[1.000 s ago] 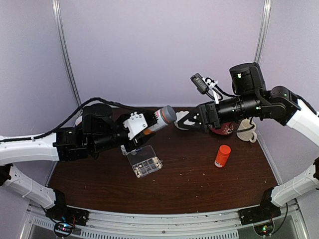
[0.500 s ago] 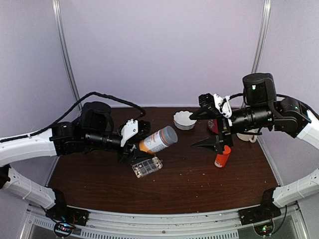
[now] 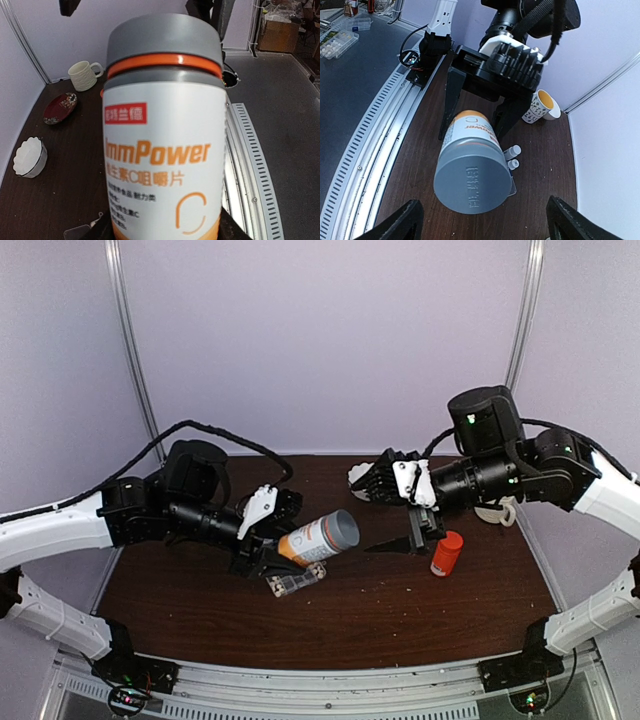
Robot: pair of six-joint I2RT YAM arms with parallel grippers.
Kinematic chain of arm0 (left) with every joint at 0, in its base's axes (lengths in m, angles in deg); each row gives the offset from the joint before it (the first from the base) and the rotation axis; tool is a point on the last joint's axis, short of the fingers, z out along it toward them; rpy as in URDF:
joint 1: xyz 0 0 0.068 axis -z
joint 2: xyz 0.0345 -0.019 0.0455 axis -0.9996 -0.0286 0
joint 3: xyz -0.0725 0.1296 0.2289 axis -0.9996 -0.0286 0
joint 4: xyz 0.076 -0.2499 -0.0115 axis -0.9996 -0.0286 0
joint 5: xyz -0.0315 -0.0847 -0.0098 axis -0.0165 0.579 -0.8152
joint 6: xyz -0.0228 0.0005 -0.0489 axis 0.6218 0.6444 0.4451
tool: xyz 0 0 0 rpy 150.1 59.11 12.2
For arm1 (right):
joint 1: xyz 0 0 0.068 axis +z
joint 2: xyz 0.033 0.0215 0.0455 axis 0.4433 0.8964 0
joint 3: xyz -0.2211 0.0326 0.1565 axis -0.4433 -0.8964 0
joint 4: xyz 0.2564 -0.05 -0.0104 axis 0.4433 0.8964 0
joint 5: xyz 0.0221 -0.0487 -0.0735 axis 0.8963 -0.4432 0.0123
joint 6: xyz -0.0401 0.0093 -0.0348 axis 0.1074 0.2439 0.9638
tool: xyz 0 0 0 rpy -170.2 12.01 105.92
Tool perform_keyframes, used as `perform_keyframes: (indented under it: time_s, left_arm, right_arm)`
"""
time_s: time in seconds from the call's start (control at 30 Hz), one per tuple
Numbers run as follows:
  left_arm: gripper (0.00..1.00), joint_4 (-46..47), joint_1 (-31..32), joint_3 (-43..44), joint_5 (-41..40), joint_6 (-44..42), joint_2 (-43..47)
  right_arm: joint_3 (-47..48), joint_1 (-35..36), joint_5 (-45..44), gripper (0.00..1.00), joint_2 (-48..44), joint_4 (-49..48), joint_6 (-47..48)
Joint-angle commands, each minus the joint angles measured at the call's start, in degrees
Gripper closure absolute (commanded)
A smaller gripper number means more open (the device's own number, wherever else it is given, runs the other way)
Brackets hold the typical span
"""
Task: Sort the pills into containers
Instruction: Screw the lid of the pill bottle onto the pill bottle.
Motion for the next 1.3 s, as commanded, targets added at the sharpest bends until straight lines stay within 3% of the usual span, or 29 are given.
perform_keyframes:
  time_s: [0.0, 0.2, 0.5, 0.7, 0.9, 1.13, 1.27]
  left_arm:
    - [1.00, -0.4, -0.3, 3.4, 2.1, -1.1, -1.0]
    - [1.00, -0.5, -0.3, 3.8, 2.4, -1.1, -1.2]
    - [1.00, -0.7, -0.3, 4.1, 2.6, -1.2, -1.6]
    - [1.00, -1.1, -0.3, 4.5, 2.6, -1.6, -1.7]
    - [1.00, -1.1, -0.3, 4.6, 2.1, -1.7, -1.7]
    - [1.00, -0.8, -0.3, 4.6, -0.7, -2.5, -1.5]
    - [1.00, -0.7, -0.3, 5.5, -4.3, -2.9, -1.6]
  right_arm:
    - [1.9, 1.6, -1.5, 0.13, 1.0, 0.9, 1.8]
    - [2.3, 2.7, -3.0, 0.16, 2.1, 0.4, 2.3]
    - [3.0, 3.2, -2.8, 0.33, 3.3, 0.4, 2.3]
    - [3.2, 3.5, -3.4, 0.36, 3.7, 0.4, 2.2]
    - [3.9, 3.6, -3.9, 0.49, 4.3, 1.5, 1.6]
    - [3.9, 3.6, -4.3, 0.56, 5.3, 0.7, -5.7]
    - [5.7, 3.6, -6.5, 0.64, 7.0, 0.8, -15.5]
